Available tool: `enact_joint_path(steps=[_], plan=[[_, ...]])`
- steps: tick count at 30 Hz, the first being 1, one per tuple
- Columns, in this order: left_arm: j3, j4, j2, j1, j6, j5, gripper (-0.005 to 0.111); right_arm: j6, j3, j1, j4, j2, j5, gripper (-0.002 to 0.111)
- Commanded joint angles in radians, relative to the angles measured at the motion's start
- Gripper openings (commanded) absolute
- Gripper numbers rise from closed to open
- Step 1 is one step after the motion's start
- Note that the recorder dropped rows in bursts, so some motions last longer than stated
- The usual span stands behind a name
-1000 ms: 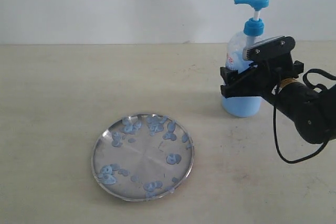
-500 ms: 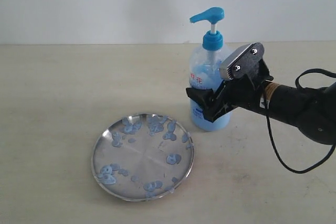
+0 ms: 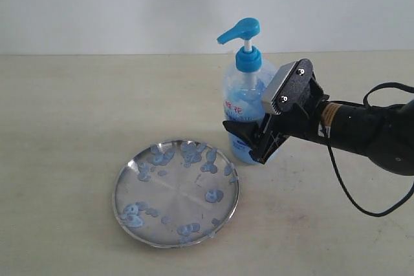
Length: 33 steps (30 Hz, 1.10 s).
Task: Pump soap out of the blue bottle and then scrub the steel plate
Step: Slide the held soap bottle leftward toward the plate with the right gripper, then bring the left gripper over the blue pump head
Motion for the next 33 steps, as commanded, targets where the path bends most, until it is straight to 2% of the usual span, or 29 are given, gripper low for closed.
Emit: enact_joint_path(steps=[1,6,8,11,14,15,16,19,21,24,25,27,30,33], plan=[[0.0,-0.017,-0.003,-0.003,-0.043,-0.019,0.004,-0.068,0.017,0.0,-0.062,0.025,0.208,0.001],[0.0,-0.051,-0.003,-0.003,-0.161,-0.094,0.004,-0.077,0.017,0.0,-0.062,0.025,0.211,0.001],[-0.011,-0.037,0.064,-0.003,-0.153,-0.106,0.004,-0.081,0.017,0.0,-0.062,0.025,0.21,0.001],[-0.067,0.017,0.269,-0.011,-0.146,-0.126,0.004,-0.083,0.017,0.0,-0.062,0.025,0.21,0.001],[-0.206,0.196,0.518,-0.069,-0.137,-0.181,0.004,-0.083,0.017,0.0,-0.062,0.025,0.21,0.001],[-0.267,0.284,0.612,-0.1,-0.137,-0.213,0.004,-0.083,0.017,0.0,-0.062,0.025,0.21,0.001],[-0.405,0.473,0.801,-0.171,-0.149,-0.254,0.004,-0.083,0.017,0.0,-0.062,0.025,0.21,0.001],[-0.592,0.733,1.047,-0.272,-0.223,-0.297,0.004,-0.083,0.017,0.0,-0.062,0.025,0.21,0.001],[-0.693,0.887,1.195,-0.315,-0.251,-0.4,0.004,-0.083,0.017,0.0,-0.062,0.025,0.213,0.001],[-0.79,1.01,1.366,-0.329,-0.279,-0.679,0.004,-0.083,0.017,0.0,-0.062,0.025,0.218,0.001],[-0.818,1.014,1.42,-0.329,-0.28,-0.777,0.004,-0.083,0.017,0.0,-0.062,0.025,0.22,0.001],[-0.873,0.986,1.504,-0.329,-0.316,-0.881,0.004,-0.083,0.017,0.0,-0.062,0.025,0.225,0.001],[-0.981,0.981,1.633,-0.331,-0.387,-0.913,0.004,-0.083,0.017,0.0,-0.062,0.025,0.225,0.001],[-1.122,1.19,1.733,-0.332,-0.577,-0.923,0.004,-0.083,0.017,0.0,-0.062,0.025,0.229,0.001]])
